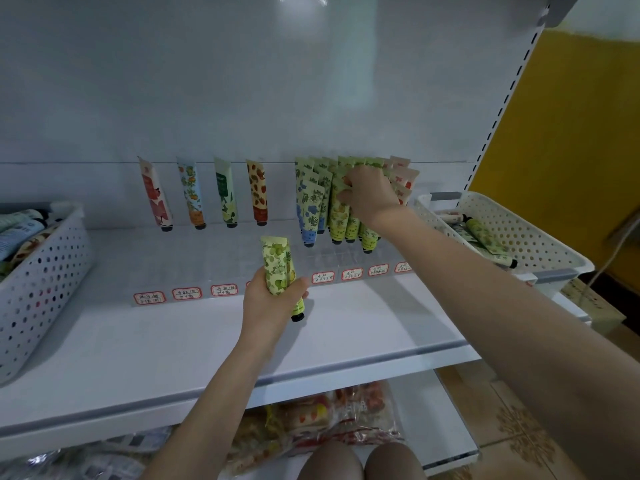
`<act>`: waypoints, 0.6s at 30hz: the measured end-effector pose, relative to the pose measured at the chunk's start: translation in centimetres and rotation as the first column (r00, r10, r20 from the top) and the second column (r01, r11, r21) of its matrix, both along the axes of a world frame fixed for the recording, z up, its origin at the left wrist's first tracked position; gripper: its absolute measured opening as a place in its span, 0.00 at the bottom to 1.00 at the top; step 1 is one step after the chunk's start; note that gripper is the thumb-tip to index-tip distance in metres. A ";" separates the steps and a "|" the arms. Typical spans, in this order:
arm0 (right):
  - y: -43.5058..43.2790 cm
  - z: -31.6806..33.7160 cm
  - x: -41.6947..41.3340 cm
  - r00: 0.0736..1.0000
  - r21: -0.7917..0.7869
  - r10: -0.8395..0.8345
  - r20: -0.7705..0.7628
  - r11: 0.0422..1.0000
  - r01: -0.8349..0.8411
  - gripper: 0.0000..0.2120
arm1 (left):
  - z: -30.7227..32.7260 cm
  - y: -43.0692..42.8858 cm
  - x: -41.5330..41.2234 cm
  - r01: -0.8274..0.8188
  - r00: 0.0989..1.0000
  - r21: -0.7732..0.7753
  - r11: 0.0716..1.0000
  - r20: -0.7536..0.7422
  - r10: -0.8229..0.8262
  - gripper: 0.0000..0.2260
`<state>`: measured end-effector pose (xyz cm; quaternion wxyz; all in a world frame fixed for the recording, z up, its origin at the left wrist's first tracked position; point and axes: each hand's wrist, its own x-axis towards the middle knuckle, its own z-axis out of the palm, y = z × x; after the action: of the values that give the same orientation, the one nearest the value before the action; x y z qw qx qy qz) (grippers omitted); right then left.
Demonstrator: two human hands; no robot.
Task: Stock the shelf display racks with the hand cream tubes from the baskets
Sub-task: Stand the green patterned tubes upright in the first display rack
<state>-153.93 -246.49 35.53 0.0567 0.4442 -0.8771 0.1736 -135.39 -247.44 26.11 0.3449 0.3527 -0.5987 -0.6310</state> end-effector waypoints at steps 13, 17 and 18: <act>1.4 1.4 1.0 1.000 -0.141 0.002 -0.024 0.990 -0.006 0.10 | 0.7 0.2 0.3 0.022 0.999 0.014 1.000 -0.032 -0.021 0.06; 2.7 1.1 2.0 0.996 -0.437 0.094 0.002 0.896 -0.083 0.10 | 1.7 0.5 1.0 0.114 0.991 0.052 0.992 -0.081 -0.110 0.06; 3.2 0.9 2.6 0.988 -0.493 0.148 0.045 0.863 -0.107 0.09 | 2.0 0.6 1.2 0.131 0.986 0.064 0.989 -0.109 -0.124 0.06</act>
<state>-151.36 -243.24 36.48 0.1202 0.4649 -0.7749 0.4110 -134.15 -246.87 28.15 0.3218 0.2921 -0.5786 -0.6902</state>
